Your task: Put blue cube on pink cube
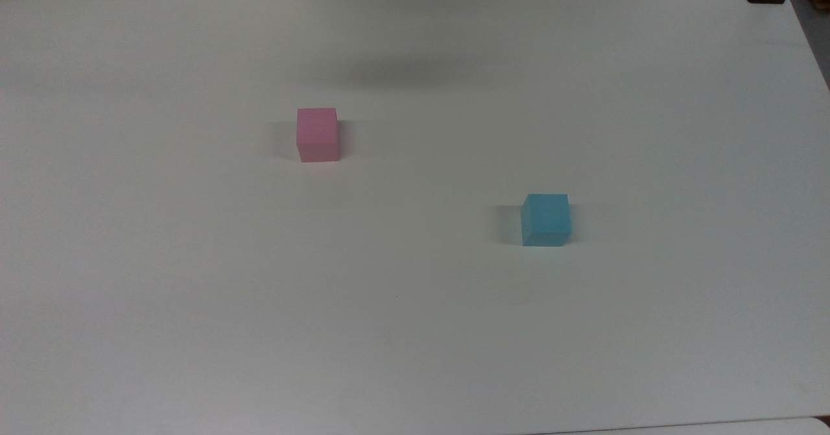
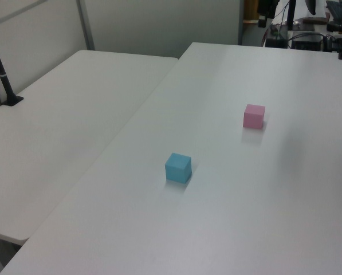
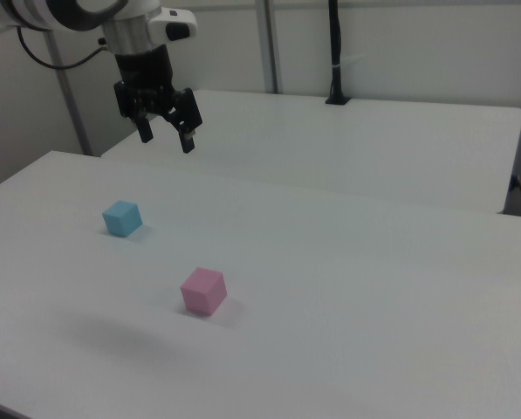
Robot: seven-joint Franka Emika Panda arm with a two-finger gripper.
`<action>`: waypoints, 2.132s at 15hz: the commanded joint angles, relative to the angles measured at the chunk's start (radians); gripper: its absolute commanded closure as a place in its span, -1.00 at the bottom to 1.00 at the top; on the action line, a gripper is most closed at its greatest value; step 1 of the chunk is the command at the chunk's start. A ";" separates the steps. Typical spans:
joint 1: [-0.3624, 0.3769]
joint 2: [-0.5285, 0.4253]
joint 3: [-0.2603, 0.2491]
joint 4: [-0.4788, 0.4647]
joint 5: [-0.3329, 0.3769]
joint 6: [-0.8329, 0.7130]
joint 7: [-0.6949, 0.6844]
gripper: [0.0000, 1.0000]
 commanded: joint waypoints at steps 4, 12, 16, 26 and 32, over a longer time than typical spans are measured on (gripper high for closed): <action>-0.001 0.025 -0.005 0.022 -0.072 0.034 0.074 -1.00; 0.001 0.042 -0.002 0.022 -0.084 0.037 0.077 -1.00; -0.001 0.041 -0.003 0.022 -0.092 0.034 0.066 -1.00; 0.016 0.030 0.002 0.022 -0.082 0.028 0.068 -1.00; 0.017 0.031 0.015 0.020 -0.089 0.001 0.068 -1.00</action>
